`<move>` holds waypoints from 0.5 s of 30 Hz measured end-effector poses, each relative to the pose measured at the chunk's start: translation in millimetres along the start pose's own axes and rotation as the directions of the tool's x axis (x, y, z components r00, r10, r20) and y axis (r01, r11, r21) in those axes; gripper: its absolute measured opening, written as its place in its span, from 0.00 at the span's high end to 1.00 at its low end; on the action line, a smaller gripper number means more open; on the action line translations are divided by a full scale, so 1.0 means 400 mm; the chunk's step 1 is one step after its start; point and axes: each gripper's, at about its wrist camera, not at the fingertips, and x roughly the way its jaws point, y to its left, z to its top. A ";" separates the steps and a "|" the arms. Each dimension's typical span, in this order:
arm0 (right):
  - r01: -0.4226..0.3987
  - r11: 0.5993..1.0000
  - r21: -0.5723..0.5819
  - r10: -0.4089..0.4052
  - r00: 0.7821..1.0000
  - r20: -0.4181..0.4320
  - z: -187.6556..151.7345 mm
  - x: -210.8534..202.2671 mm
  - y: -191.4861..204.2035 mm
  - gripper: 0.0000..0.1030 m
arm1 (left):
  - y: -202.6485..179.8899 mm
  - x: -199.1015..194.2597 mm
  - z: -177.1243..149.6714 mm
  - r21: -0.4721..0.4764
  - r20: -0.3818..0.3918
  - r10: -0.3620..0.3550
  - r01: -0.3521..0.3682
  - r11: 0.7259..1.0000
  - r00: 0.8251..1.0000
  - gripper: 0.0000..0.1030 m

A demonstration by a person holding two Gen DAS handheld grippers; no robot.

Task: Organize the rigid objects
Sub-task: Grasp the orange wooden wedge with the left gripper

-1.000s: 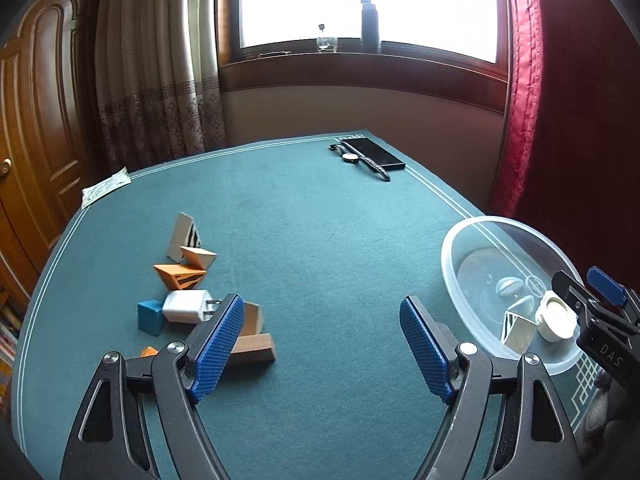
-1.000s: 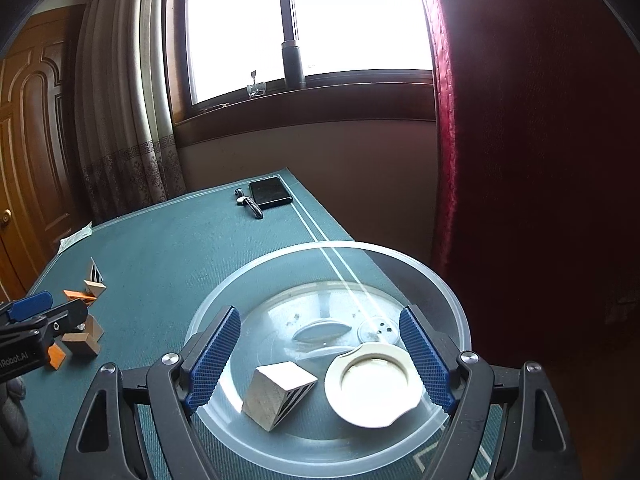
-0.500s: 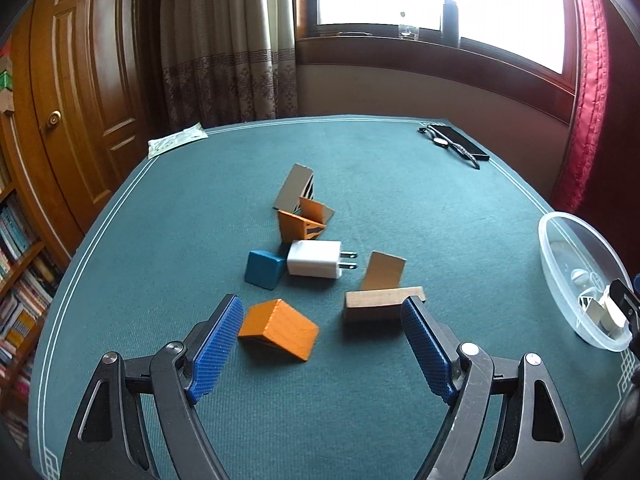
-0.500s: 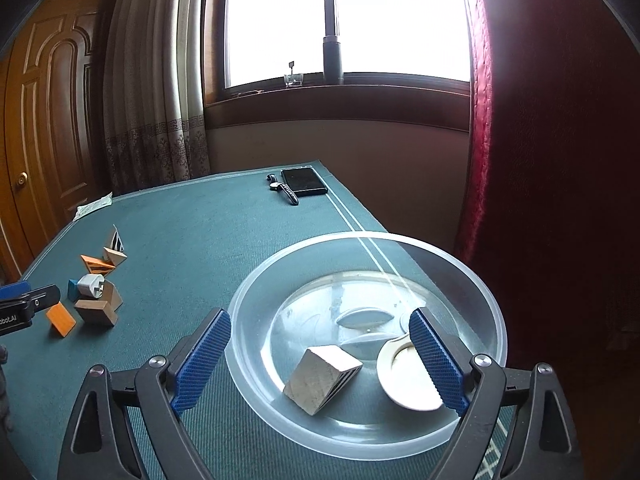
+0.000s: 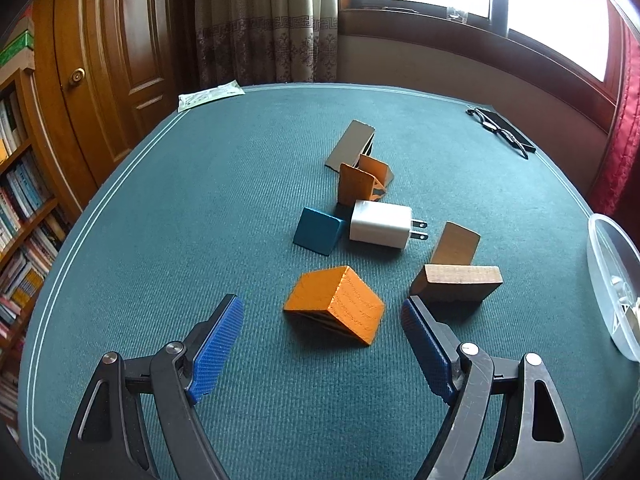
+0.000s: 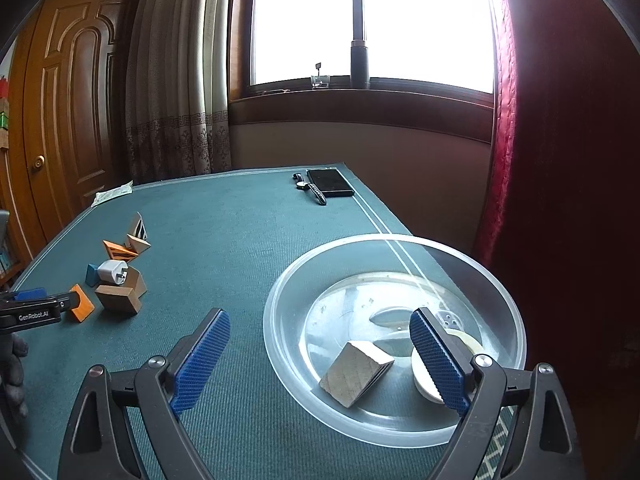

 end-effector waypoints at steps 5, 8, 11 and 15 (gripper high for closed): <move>-0.009 1.000 -0.020 0.009 1.000 0.005 -0.005 -0.005 0.019 0.09 | 0.009 0.042 0.027 -0.072 -0.013 0.046 -0.047 0.996 0.999 0.20; -0.016 0.999 -0.033 0.016 1.000 0.009 -0.006 -0.008 0.029 0.09 | 0.011 0.067 0.041 -0.102 -0.021 0.075 -0.077 0.992 0.997 0.20; -0.021 0.999 -0.050 0.021 1.000 0.009 -0.009 -0.009 0.041 0.09 | 0.017 0.083 0.044 -0.110 -0.039 0.103 -0.107 0.988 0.994 0.20; -0.028 0.998 -0.064 0.029 0.999 0.013 -0.011 -0.014 0.053 0.09 | 0.039 0.075 0.035 -0.113 -0.050 0.101 -0.107 0.988 0.994 0.20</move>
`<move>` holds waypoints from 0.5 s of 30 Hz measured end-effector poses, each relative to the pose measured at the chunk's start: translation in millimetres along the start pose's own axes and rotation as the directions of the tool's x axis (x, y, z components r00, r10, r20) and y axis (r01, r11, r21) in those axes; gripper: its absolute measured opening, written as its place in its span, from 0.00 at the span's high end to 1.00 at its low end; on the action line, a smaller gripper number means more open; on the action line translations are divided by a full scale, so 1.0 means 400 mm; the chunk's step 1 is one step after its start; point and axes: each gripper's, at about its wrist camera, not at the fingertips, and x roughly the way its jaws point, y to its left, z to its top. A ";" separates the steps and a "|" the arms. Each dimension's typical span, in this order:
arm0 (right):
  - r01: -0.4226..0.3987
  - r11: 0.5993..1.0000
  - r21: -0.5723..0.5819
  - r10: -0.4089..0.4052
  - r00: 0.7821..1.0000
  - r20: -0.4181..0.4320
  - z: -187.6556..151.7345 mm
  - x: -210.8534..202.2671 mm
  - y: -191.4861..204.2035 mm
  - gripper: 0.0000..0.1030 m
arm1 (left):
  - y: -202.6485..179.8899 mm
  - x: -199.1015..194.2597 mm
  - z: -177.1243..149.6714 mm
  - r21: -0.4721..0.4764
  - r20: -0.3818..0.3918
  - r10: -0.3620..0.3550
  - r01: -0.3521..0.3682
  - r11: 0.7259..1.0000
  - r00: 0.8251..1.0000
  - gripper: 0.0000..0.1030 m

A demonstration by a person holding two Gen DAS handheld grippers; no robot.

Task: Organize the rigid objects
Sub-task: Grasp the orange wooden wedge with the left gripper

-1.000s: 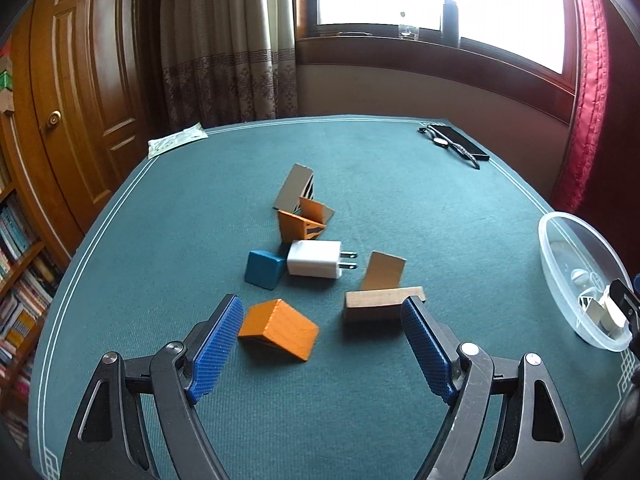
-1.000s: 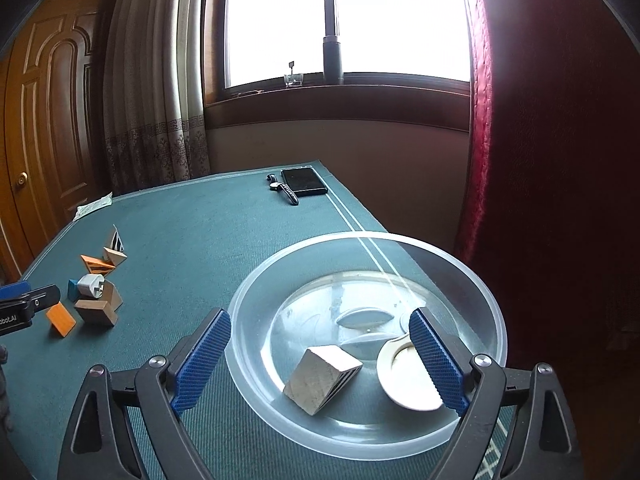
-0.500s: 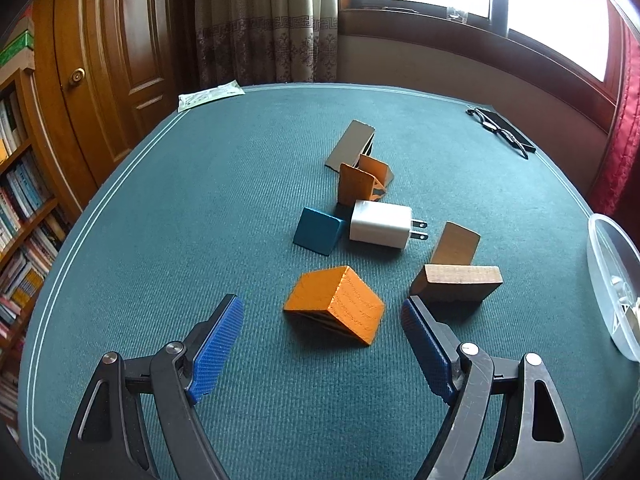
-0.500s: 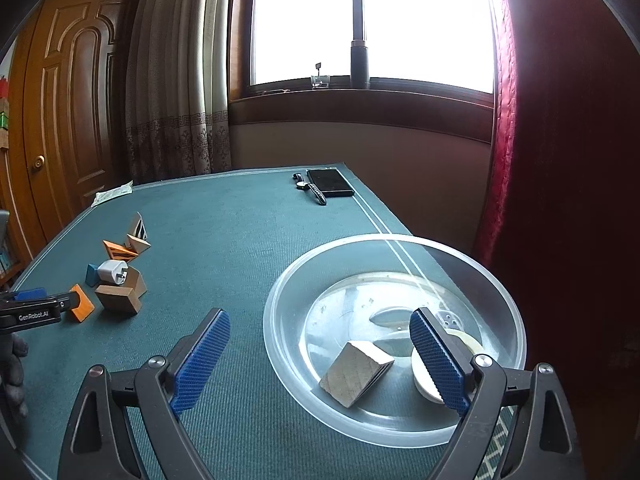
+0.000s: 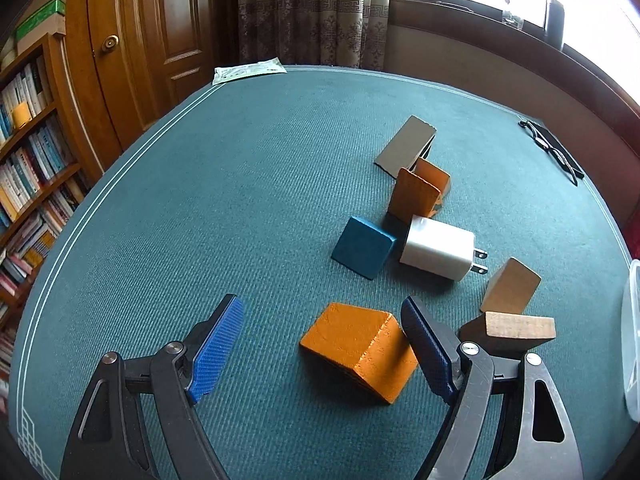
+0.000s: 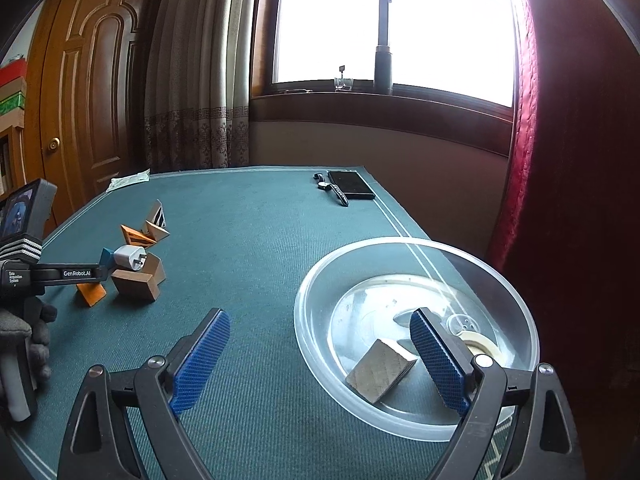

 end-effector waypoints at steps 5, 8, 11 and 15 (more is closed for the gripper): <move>-0.013 1.000 -0.012 0.013 1.000 0.002 -0.003 -0.005 0.014 0.09 | 0.045 -0.018 -0.024 0.012 0.002 0.000 0.000 1.000 1.000 0.19; -0.041 0.999 -0.010 0.041 0.999 -0.013 -0.001 -0.003 0.025 0.09 | 0.063 -0.023 -0.038 0.019 0.001 0.000 0.000 1.000 1.000 0.19; -0.088 0.996 -0.011 0.088 0.995 -0.041 0.003 0.000 0.047 0.09 | 0.070 -0.018 -0.045 0.021 -0.014 -0.022 0.022 1.000 1.000 0.20; -0.157 0.988 -0.006 0.156 0.983 -0.093 0.012 0.013 0.075 0.09 | 0.067 -0.025 -0.045 0.034 0.003 -0.056 0.056 0.998 0.998 0.38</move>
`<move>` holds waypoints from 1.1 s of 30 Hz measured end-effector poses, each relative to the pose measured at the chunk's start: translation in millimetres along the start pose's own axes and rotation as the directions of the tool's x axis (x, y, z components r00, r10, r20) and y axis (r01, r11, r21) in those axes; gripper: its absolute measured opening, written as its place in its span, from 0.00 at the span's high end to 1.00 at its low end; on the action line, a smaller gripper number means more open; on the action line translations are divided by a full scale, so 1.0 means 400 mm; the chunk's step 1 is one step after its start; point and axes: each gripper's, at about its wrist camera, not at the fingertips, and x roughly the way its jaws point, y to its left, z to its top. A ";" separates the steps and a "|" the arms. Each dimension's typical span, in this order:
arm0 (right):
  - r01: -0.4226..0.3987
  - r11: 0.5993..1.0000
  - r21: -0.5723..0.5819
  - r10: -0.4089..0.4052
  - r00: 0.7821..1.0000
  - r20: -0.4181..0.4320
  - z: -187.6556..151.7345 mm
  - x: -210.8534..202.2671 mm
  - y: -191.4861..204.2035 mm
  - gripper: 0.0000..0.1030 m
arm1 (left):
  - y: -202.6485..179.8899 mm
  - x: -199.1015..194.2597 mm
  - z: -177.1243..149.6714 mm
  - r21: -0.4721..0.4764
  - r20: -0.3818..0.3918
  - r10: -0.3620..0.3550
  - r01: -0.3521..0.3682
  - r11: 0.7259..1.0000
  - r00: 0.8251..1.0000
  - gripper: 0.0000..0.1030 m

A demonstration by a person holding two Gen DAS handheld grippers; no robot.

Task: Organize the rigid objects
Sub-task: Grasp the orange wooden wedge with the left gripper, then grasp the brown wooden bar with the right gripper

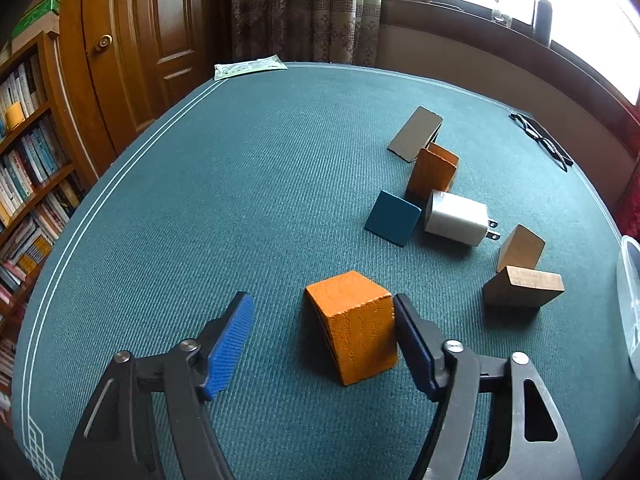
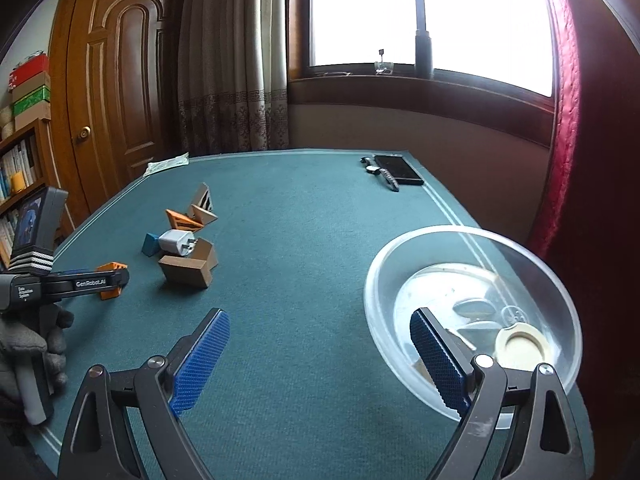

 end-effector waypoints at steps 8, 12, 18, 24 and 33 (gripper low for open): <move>-0.144 0.989 -0.041 0.137 0.981 -0.137 0.027 0.085 0.117 0.09 | 0.008 -0.017 -0.002 -0.002 0.019 -0.076 0.076 0.997 0.997 0.68; -0.164 0.986 0.000 0.161 0.973 -0.167 0.053 0.132 0.145 0.09 | 0.008 -0.042 -0.003 0.012 0.059 -0.080 0.079 0.997 0.995 0.68; -0.185 0.981 0.056 0.193 0.961 -0.198 0.080 0.204 0.186 0.09 | 0.026 -0.075 0.003 0.004 0.107 -0.069 0.069 0.998 0.992 0.68; -0.201 0.978 0.057 0.209 0.949 -0.235 0.092 0.264 0.239 0.09 | 0.047 -0.085 0.004 -0.012 0.120 -0.056 0.057 0.998 0.991 0.68; -0.155 0.987 0.051 0.163 0.944 -0.287 0.101 0.323 0.279 0.22 | 0.048 -0.087 0.002 -0.010 0.115 -0.063 0.065 0.998 0.991 0.68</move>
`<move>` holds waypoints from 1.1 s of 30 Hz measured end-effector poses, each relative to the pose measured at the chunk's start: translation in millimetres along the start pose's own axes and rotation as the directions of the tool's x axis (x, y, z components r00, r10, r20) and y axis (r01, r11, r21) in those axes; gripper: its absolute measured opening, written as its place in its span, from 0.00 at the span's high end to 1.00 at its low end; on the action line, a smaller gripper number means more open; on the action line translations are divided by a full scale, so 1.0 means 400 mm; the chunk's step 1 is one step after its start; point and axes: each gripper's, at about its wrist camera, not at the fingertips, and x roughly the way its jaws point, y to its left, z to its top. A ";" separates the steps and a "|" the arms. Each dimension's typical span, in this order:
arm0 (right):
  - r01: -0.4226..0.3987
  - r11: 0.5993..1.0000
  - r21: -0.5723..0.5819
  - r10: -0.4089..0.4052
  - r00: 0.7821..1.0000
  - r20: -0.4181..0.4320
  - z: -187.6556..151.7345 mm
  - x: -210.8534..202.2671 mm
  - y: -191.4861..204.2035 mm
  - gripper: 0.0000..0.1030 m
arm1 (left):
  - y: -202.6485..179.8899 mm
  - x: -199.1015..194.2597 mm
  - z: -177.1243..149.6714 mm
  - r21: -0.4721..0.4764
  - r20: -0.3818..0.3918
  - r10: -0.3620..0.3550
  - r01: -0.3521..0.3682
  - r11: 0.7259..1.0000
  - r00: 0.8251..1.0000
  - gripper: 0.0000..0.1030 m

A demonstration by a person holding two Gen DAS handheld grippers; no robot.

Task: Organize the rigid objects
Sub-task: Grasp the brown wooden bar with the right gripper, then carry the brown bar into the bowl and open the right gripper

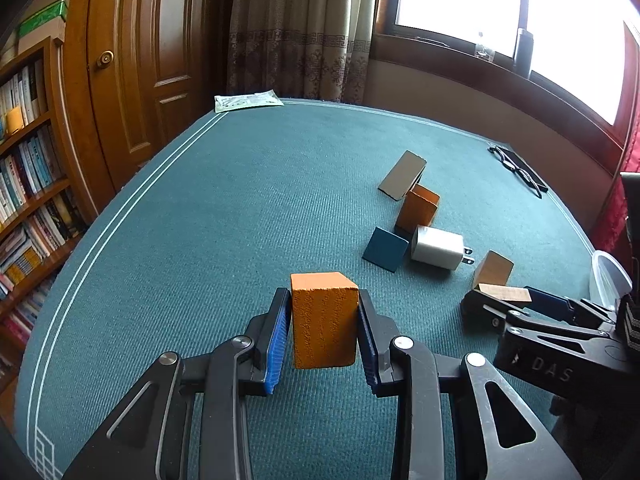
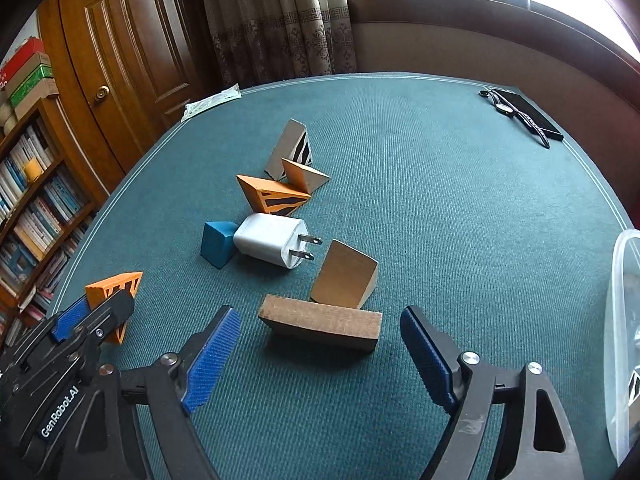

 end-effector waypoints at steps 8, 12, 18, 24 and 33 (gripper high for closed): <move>0.005 1.000 -0.028 -0.005 1.000 -0.002 -0.014 -0.006 -0.001 0.36 | -0.006 0.001 -0.002 0.002 -0.005 0.000 0.000 1.000 1.000 0.68; -0.004 1.000 -0.021 0.004 1.000 0.006 -0.026 -0.030 -0.019 0.36 | -0.013 -0.002 -0.004 0.008 -0.003 -0.005 0.005 1.000 1.000 0.68; 0.003 1.000 -0.006 -0.003 0.999 0.042 -0.038 -0.081 -0.050 0.36 | -0.029 -0.006 -0.008 0.021 -0.003 -0.015 0.015 1.000 1.000 0.68; 0.037 0.999 -0.016 -0.035 0.996 0.084 -0.054 -0.125 -0.073 0.36 | -0.045 -0.013 -0.010 0.034 0.000 -0.027 0.027 0.999 1.000 0.68; 0.090 0.996 0.013 -0.091 0.984 0.153 -0.072 -0.208 -0.142 0.36 | -0.077 -0.024 -0.015 0.064 -0.002 -0.047 0.047 0.997 0.999 0.68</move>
